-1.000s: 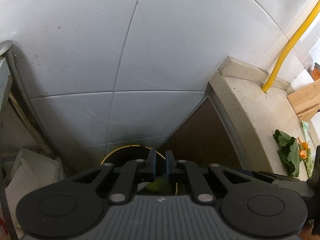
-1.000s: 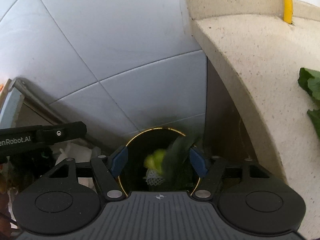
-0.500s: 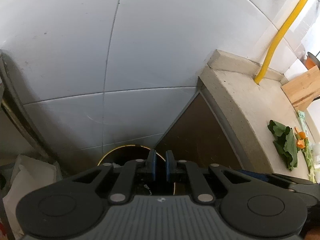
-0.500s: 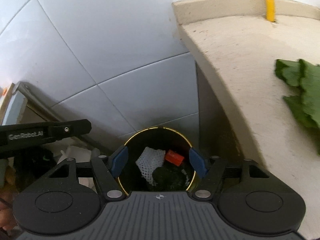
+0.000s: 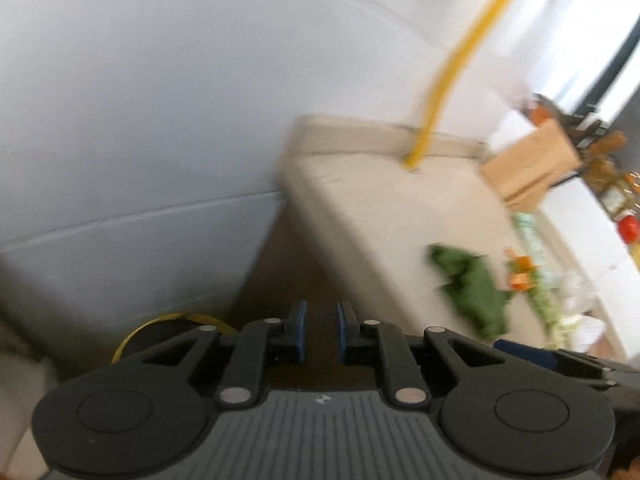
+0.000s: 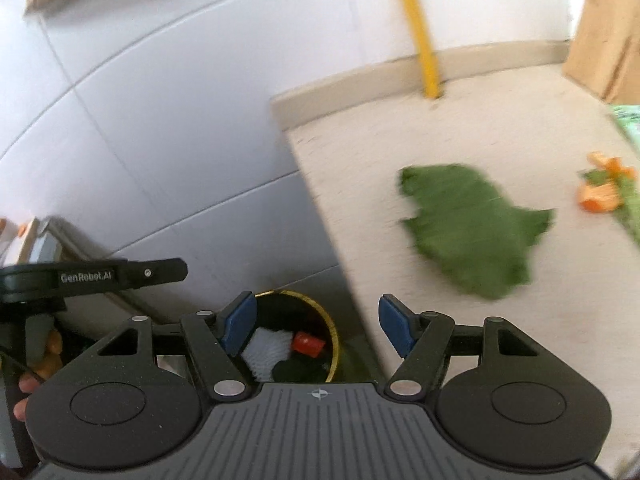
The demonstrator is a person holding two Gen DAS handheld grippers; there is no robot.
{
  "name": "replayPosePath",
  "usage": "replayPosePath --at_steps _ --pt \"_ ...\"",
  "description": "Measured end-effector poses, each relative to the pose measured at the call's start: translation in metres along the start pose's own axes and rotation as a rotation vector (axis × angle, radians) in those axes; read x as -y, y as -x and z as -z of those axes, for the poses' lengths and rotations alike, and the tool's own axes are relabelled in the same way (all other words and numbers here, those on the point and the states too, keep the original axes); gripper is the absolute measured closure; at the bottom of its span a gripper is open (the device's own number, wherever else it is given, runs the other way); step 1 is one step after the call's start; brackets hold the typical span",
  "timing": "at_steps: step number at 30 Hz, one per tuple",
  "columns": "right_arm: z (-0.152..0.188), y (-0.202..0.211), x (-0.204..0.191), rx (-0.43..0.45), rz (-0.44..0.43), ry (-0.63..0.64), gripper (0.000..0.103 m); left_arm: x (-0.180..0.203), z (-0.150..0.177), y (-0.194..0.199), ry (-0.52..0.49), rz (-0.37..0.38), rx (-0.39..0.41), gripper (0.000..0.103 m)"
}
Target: Collect trash
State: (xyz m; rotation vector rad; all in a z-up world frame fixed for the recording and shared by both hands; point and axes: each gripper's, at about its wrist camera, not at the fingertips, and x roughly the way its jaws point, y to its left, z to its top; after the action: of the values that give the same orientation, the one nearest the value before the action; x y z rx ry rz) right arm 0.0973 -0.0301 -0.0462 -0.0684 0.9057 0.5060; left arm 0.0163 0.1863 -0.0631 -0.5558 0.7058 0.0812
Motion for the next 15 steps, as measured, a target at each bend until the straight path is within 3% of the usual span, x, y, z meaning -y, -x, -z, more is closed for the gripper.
replayPosePath --at_steps 5,9,15 --pt "-0.005 0.033 0.029 0.093 0.062 -0.029 0.028 0.059 -0.018 -0.016 -0.106 0.104 0.019 0.083" --pt "-0.007 0.055 0.059 0.142 0.138 -0.053 0.027 0.104 -0.023 -0.041 -0.174 0.157 -0.012 0.071" --pt "0.001 0.077 0.106 0.175 0.262 -0.097 0.024 0.136 -0.019 -0.084 -0.209 0.141 -0.077 0.067"
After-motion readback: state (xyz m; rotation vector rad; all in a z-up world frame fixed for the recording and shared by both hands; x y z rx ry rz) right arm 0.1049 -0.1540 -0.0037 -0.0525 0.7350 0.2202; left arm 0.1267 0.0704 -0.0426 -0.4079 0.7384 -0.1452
